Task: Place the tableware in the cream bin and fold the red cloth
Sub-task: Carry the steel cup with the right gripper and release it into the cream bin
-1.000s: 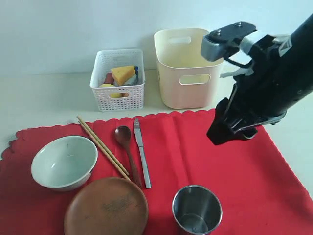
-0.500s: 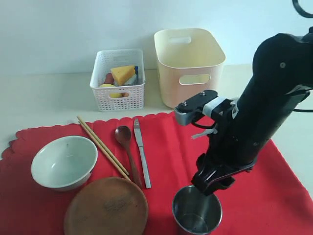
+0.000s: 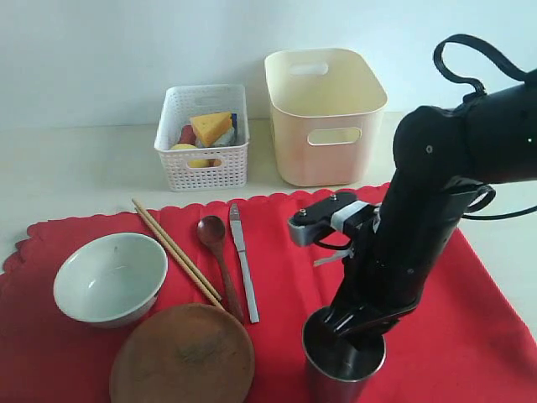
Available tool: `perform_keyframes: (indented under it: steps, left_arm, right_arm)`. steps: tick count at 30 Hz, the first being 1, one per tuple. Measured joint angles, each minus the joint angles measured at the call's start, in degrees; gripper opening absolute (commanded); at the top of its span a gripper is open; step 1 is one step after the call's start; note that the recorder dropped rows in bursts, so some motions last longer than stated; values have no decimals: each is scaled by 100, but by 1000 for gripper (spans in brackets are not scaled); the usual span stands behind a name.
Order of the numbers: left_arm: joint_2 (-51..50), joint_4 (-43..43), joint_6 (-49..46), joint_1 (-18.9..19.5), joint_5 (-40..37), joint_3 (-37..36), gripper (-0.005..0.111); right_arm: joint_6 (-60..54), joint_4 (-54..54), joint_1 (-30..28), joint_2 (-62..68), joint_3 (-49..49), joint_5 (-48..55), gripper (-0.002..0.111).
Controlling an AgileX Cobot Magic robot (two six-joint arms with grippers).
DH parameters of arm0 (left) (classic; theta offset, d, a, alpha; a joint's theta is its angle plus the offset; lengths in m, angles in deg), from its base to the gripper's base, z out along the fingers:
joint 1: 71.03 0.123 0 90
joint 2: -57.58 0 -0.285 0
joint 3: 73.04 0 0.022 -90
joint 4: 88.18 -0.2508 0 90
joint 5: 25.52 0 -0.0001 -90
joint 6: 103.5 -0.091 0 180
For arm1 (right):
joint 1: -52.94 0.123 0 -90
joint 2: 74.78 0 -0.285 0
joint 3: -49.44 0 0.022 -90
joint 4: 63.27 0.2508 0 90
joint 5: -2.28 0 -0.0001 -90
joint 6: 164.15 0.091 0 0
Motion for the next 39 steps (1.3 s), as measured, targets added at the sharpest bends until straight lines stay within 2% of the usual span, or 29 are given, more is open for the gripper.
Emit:
perform_keyframes:
  steps: [14, 21, 29, 39]
  left_arm:
    - [0, 0, 0, 0, 0, 0, 1]
    - [0, 0, 0, 0, 0, 0, 1]
    - [0, 0, 0, 0, 0, 0, 1]
    - [0, 0, 0, 0, 0, 0, 1]
  right_arm:
    - [43, -193, 0, -1124, -982, -293, 0]
    - [187, -292, -421, -1090, -1973, -669, 0]
    - [199, -294, -982, -163, -3347, -988, 0]
    - [187, -443, -1584, 1949, -5225, -1073, 0]
